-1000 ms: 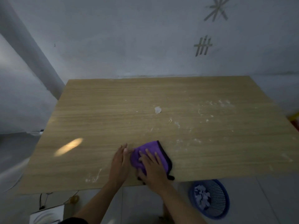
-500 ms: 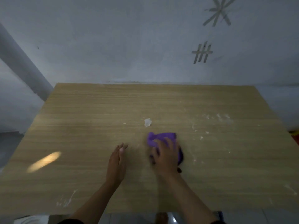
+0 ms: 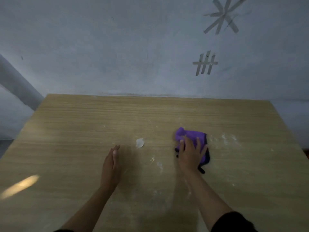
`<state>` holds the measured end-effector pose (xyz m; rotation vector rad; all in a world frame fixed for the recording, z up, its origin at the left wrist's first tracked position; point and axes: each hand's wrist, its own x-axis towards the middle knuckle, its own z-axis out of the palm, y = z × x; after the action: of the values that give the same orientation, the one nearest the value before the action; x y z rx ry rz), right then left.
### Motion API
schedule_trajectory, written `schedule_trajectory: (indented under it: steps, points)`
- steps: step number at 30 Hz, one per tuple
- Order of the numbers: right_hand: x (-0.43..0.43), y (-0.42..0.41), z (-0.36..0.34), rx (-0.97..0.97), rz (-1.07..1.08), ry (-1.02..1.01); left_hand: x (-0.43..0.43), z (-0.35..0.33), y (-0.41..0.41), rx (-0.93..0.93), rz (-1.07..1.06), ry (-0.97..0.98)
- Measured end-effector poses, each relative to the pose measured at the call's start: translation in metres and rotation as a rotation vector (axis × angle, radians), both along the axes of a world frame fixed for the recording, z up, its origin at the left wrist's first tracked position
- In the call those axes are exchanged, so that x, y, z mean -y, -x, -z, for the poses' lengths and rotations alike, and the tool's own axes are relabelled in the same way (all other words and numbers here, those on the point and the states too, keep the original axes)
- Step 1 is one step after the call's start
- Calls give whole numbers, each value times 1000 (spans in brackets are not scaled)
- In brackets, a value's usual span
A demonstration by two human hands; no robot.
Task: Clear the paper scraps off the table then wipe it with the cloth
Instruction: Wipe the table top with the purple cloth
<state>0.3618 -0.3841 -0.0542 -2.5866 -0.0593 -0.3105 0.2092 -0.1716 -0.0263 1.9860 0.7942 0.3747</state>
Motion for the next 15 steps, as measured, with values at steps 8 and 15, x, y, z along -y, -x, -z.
schedule_trajectory:
  steps: [8,15]
  points:
    - [-107,72,15,135,-971,215,4,8,-23,1,-59,0]
    - [-56,-39,25,25,-446,110,-24,7,-49,3,-12,-40]
